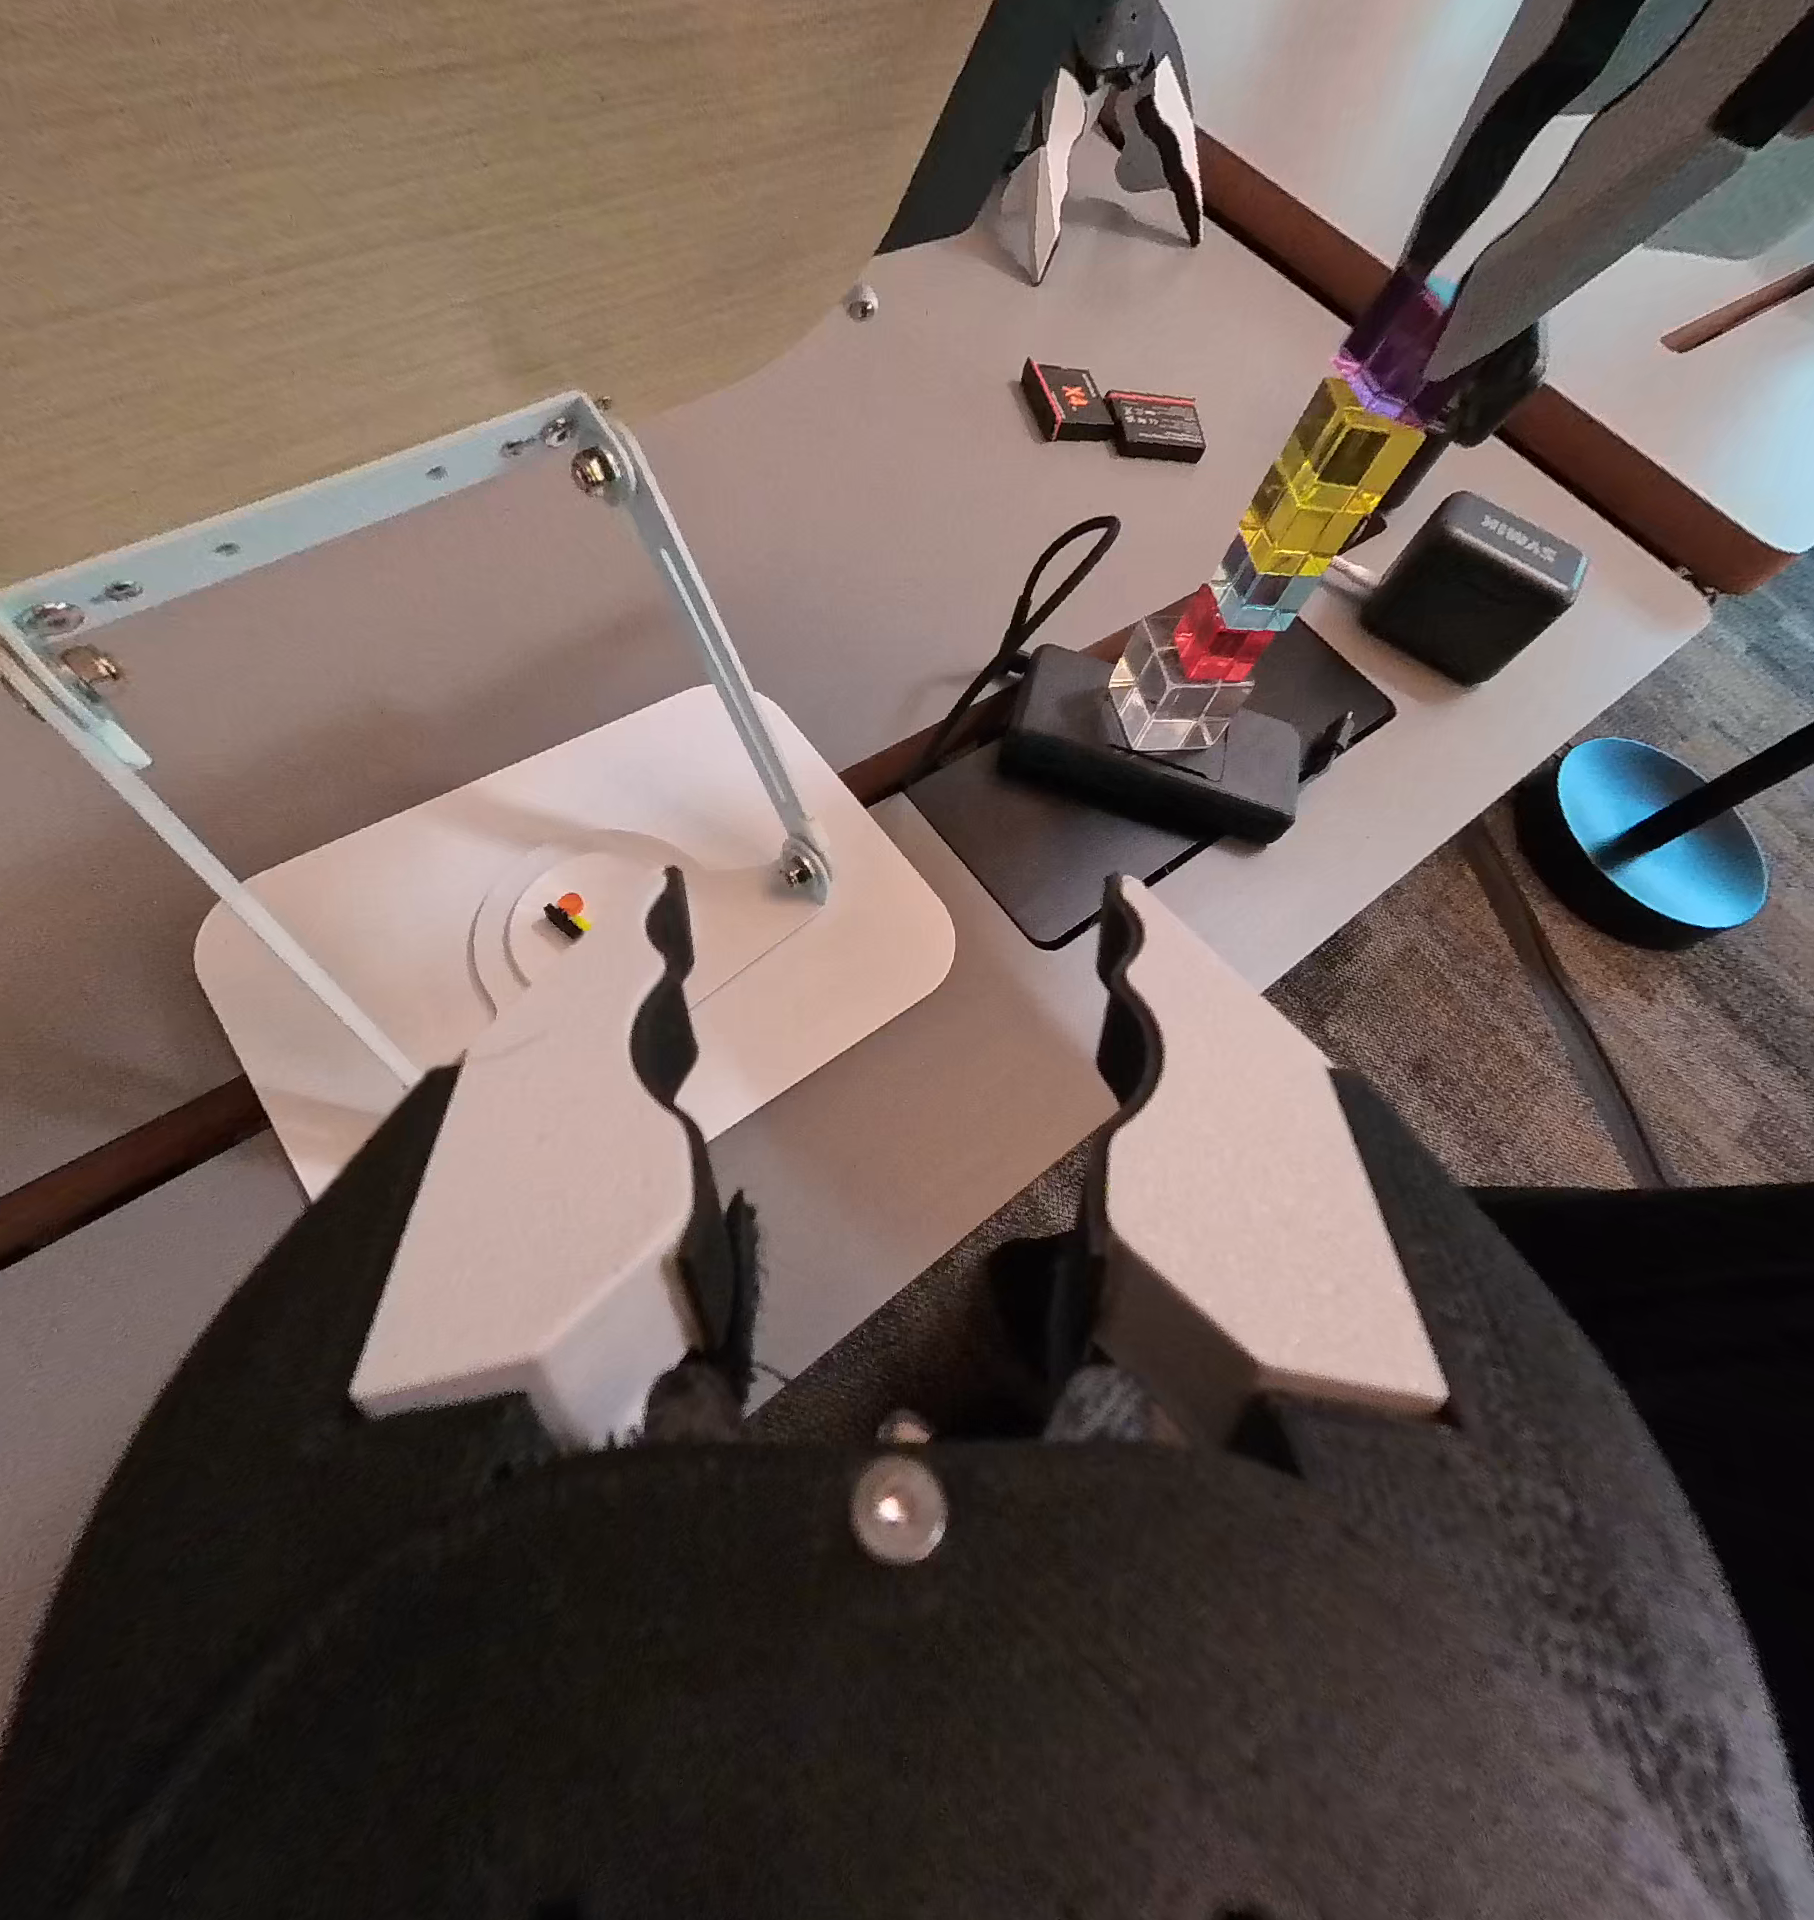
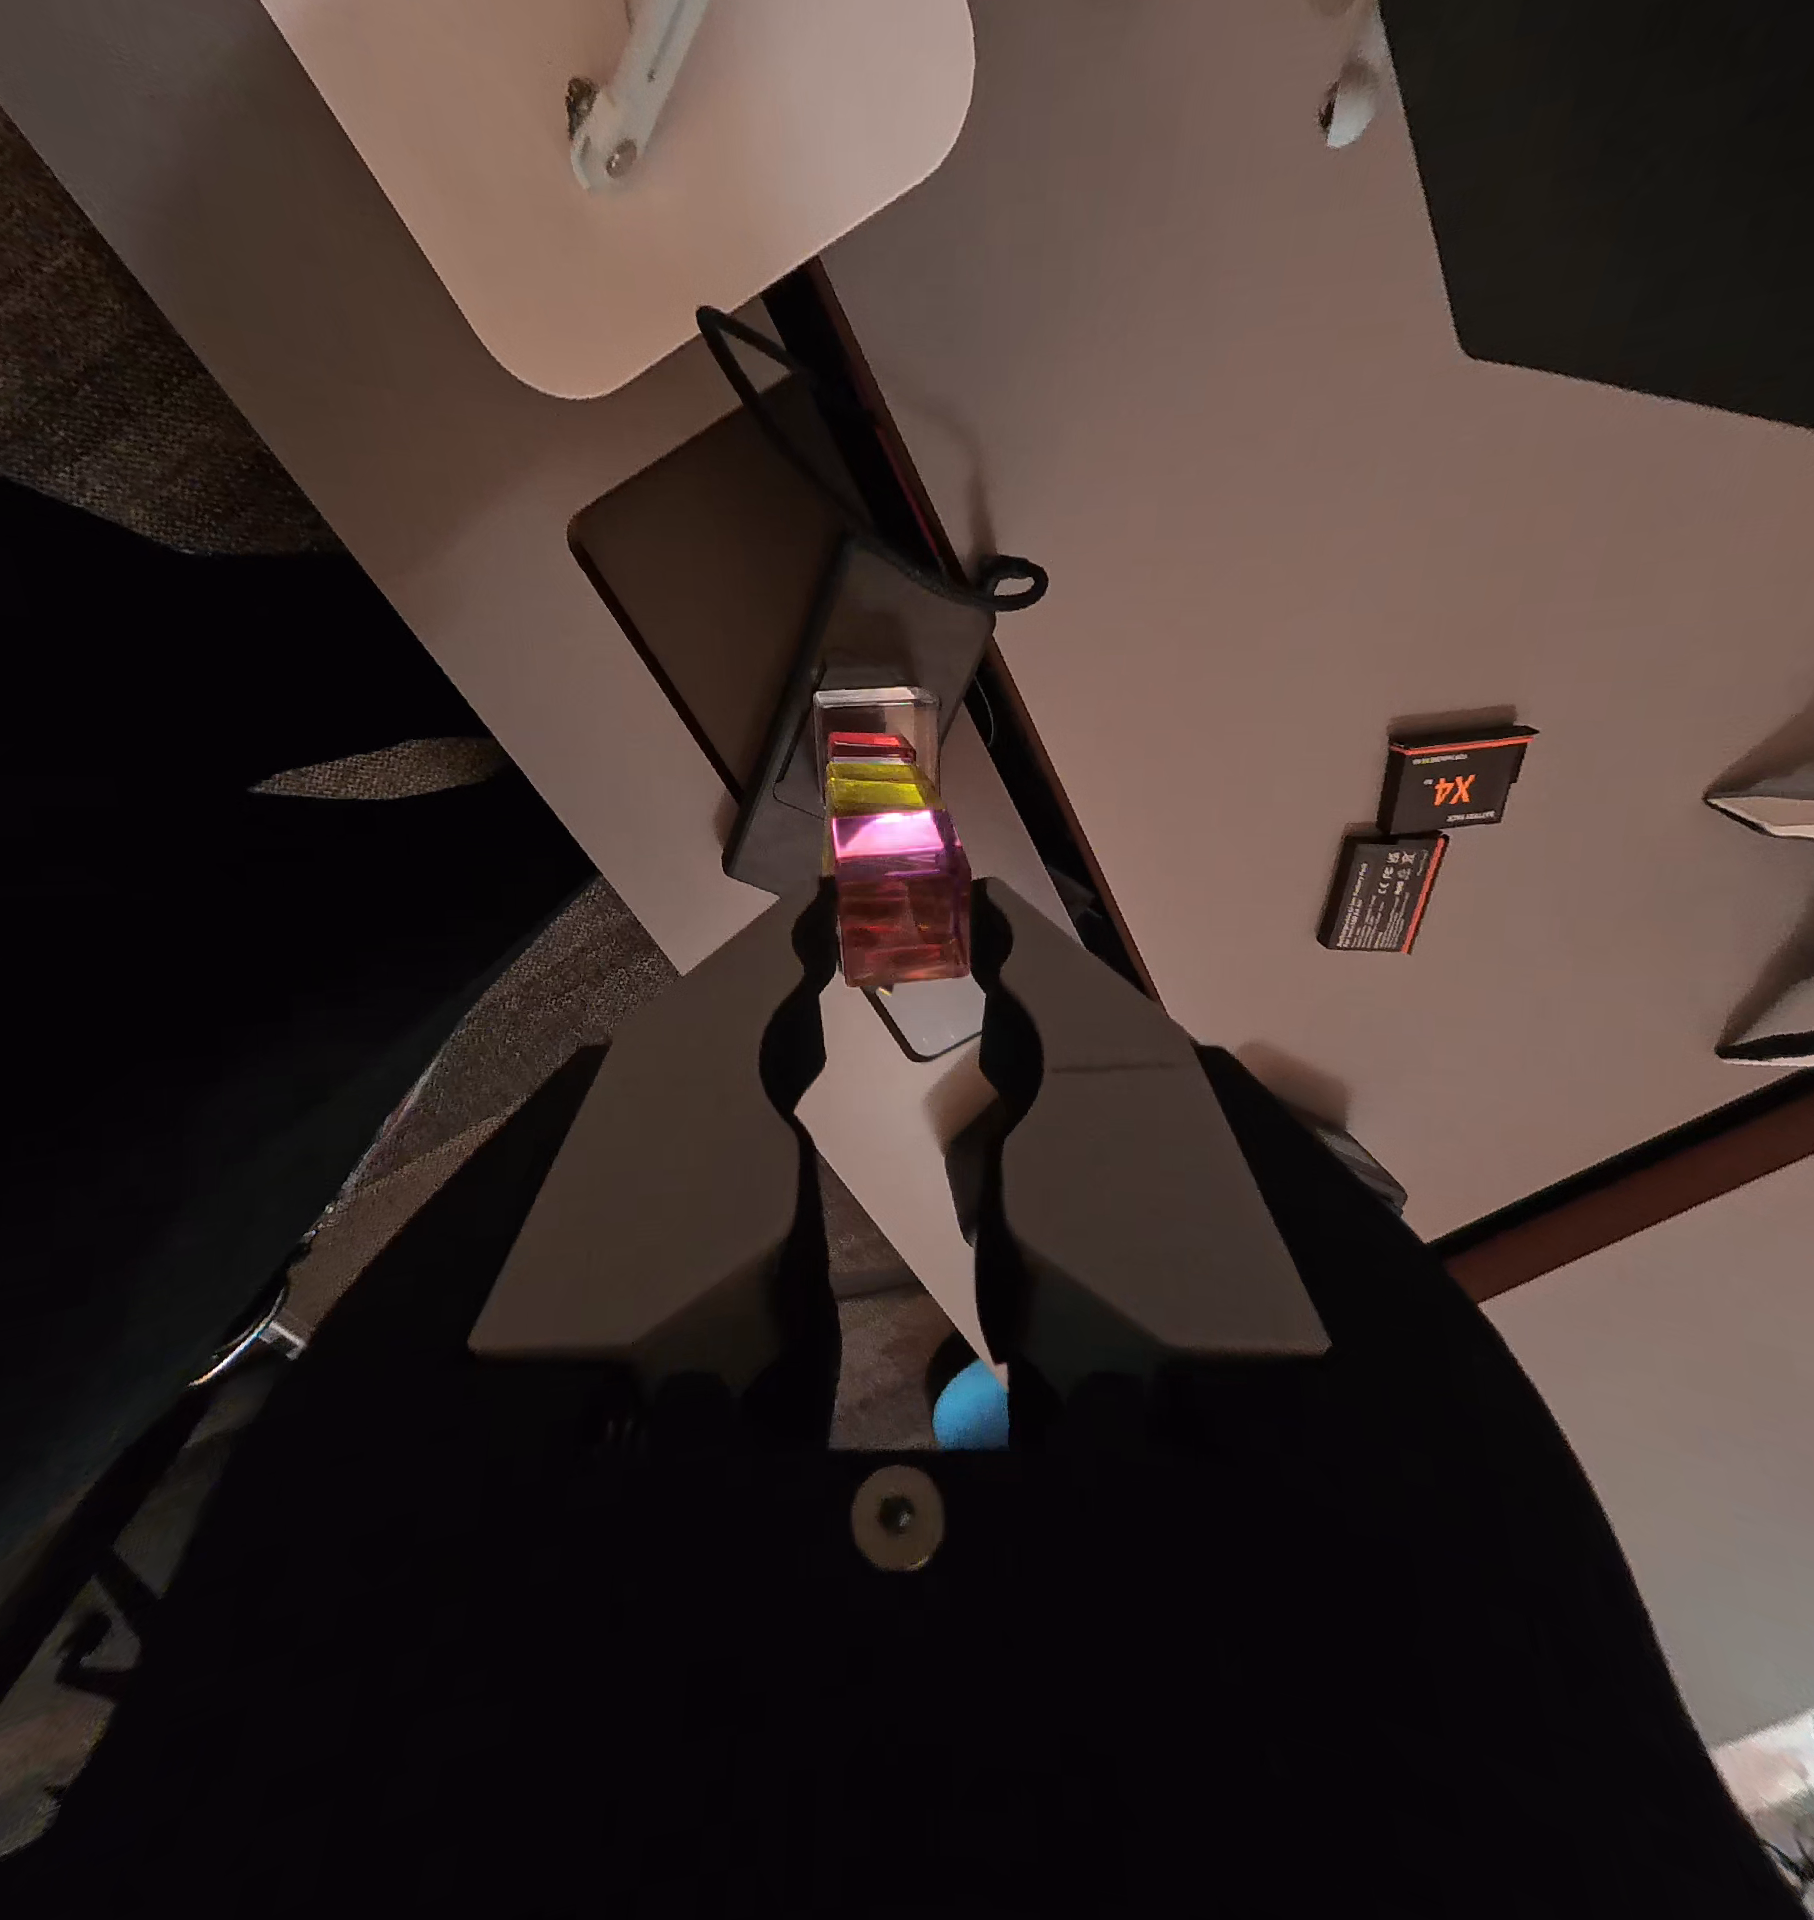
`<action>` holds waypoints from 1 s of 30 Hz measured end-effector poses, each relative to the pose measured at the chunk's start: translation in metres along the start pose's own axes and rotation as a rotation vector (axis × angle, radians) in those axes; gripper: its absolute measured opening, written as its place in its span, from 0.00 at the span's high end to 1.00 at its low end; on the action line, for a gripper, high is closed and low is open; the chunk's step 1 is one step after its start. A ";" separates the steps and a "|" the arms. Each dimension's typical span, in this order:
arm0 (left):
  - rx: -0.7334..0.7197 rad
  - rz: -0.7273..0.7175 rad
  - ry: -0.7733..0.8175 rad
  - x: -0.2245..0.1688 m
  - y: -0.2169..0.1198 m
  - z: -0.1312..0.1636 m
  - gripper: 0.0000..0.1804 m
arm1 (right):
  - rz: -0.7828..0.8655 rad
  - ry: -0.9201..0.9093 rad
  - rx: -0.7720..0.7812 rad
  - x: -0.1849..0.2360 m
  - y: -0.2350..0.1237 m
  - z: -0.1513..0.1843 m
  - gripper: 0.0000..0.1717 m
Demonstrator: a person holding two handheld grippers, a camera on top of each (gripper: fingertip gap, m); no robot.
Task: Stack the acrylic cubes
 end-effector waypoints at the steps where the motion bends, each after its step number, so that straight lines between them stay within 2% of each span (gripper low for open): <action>1: 0.000 0.001 -0.005 0.000 0.000 0.000 0.57 | 0.001 -0.001 0.002 0.000 0.000 0.000 0.86; 30: 0.003 0.019 -0.032 -0.015 0.004 0.003 0.56 | 0.001 0.052 -0.086 0.000 0.003 0.003 0.86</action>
Point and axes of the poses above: each gripper's, where its closed fingertips meet, y out along the fingers, z out of its underside, x = y × z across the jaws, the point moved 9 cm from there along -y, back along the fingers, and after that the axes turned 15 degrees about z, right-handed, at the moved point
